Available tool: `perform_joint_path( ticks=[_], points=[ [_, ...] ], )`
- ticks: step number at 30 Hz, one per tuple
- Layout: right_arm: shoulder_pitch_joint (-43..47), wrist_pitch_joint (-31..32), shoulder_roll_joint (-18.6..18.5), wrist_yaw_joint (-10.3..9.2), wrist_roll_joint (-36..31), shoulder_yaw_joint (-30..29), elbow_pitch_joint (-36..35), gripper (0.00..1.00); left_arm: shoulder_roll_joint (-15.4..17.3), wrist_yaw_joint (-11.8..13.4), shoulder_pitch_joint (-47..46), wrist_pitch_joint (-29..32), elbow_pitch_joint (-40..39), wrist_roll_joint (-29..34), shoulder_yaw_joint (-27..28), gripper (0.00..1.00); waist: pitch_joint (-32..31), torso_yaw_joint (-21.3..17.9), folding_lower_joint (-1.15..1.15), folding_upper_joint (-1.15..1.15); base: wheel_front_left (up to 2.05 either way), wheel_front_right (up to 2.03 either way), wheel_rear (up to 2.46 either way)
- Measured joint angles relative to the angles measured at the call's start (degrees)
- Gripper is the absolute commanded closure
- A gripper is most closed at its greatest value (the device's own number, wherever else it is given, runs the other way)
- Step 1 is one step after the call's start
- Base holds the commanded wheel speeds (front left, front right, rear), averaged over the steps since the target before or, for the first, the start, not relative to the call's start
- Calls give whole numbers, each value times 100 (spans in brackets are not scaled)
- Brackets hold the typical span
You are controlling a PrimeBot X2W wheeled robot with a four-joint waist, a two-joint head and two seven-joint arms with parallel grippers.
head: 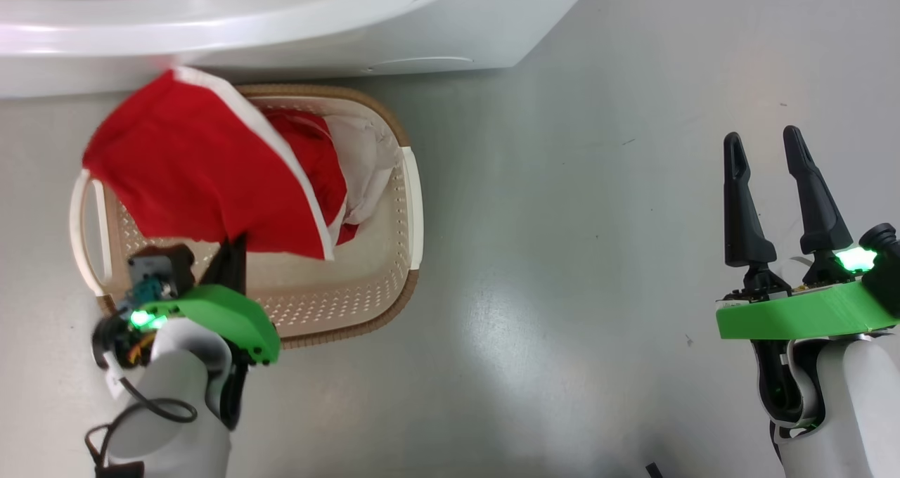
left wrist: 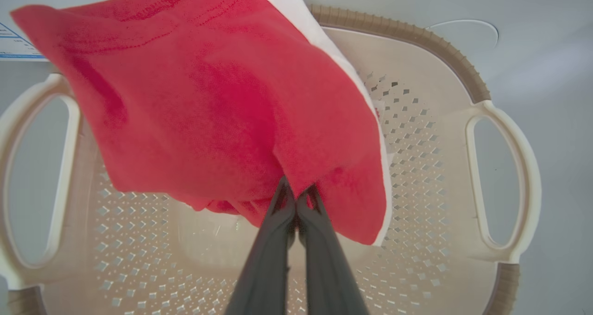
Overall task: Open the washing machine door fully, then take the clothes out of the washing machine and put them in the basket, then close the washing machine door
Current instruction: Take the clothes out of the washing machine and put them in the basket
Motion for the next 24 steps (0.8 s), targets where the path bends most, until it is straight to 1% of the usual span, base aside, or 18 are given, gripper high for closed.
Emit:
perform_joint_path(
  ticks=[6,12,16,20,21,22,24],
  points=[
    [-2,0,0,0,0,-4,-10,0,-16,0,-28,0,485,-220,-229,100,70,0,0,0,0,0,0],
    [-70,0,0,0,-41,-11,-18,0,-9,0,-160,0,487,-314,-314,100,126,25,0,0,0,0,0],
    [-117,0,-1,0,-41,-12,-30,0,5,0,-238,0,406,-328,-315,72,122,32,0,0,0,0,0],
    [-117,0,-1,0,-41,-12,-1,0,13,0,-240,0,324,-328,-308,60,58,38,0,0,0,0,0],
    [-117,0,-1,0,-41,-12,10,0,13,0,-239,0,287,-328,-302,53,32,41,0,0,0,0,0],
    [-117,0,-1,0,-41,-11,20,0,13,0,-237,0,248,-328,-293,46,1,44,0,0,0,0,0],
    [-116,0,-1,0,-41,-12,33,0,13,0,-228,0,169,-328,-265,22,-67,48,0,0,0,0,0]
  ],
)
